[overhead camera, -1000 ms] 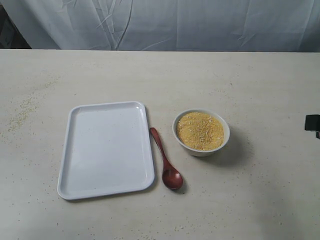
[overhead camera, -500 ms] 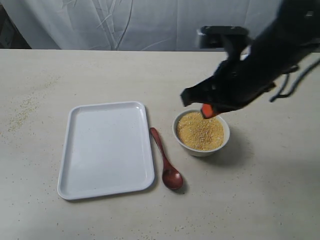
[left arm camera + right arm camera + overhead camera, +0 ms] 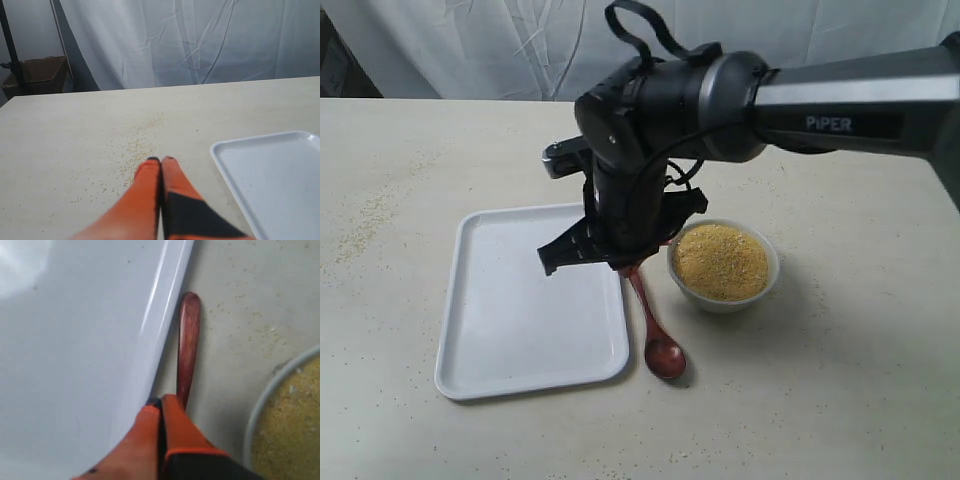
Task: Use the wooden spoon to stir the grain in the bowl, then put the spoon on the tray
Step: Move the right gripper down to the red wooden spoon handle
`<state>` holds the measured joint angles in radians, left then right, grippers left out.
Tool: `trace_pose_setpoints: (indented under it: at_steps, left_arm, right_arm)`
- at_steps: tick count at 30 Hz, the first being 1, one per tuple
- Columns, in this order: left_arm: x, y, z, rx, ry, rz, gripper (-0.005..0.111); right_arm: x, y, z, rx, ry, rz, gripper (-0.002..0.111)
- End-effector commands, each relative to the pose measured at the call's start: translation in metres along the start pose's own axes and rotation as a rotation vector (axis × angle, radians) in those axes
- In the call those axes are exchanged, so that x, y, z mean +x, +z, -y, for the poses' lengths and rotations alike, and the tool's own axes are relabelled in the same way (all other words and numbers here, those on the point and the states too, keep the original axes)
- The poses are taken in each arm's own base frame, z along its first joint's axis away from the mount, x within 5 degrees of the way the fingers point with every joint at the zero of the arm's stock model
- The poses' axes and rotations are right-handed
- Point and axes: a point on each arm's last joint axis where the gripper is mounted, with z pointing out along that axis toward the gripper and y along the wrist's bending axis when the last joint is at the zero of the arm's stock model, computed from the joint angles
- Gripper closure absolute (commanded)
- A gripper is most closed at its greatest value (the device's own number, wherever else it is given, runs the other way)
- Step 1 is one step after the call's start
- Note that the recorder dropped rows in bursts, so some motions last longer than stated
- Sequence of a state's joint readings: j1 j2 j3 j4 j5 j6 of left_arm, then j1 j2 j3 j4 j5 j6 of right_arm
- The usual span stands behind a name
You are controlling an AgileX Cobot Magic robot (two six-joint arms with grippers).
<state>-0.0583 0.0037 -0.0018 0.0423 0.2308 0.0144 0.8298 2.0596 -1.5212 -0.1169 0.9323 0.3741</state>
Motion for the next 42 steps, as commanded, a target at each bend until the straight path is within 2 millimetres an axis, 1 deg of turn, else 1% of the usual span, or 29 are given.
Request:
trace_pose_setpoints:
  at_steps: [1,6,14,15,17,19,20,21,29,42]
  left_arm:
    - [-0.001,0.000,0.000,0.003,0.000,0.016,0.107]
    - [-0.001,0.000,0.000,0.003,0.000,0.016,0.107]
    - [-0.001,0.000,0.000,0.003,0.000,0.016,0.107]
    - [-0.001,0.000,0.000,0.003,0.000,0.016,0.107]
    - [-0.001,0.000,0.000,0.003,0.000,0.016,0.107]
    - [-0.001,0.000,0.000,0.003,0.000,0.016,0.107]
    - [-0.001,0.000,0.000,0.003,0.000,0.016,0.107]
    - [-0.001,0.000,0.000,0.003,0.000,0.016,0.107]
    - [-0.001,0.000,0.000,0.003,0.000,0.016,0.107]
    - [-0.001,0.000,0.000,0.003,0.000,0.016,0.107]
  right_arm:
    - [-0.005,0.005,-0.007,0.074,-0.009,0.050,0.109]
    - [-0.007,0.012,-0.005,0.108,0.016,0.071,0.109]
    - [-0.009,0.024,-0.006,0.106,0.024,0.087,0.108]
    - [-0.009,0.024,-0.006,0.109,0.021,0.089,0.104]
    - [-0.009,0.025,-0.006,0.115,0.015,0.089,0.094]
    - [-0.009,0.027,-0.006,0.120,0.014,0.081,0.080]
    - [-0.009,0.029,-0.006,0.121,0.013,0.076,0.075]
    - [-0.008,0.031,-0.006,0.123,0.012,0.072,0.072]
    - [-0.005,0.047,-0.004,0.158,-0.007,0.031,0.072]
    - [-0.002,0.049,0.000,0.211,-0.008,-0.002,0.072]
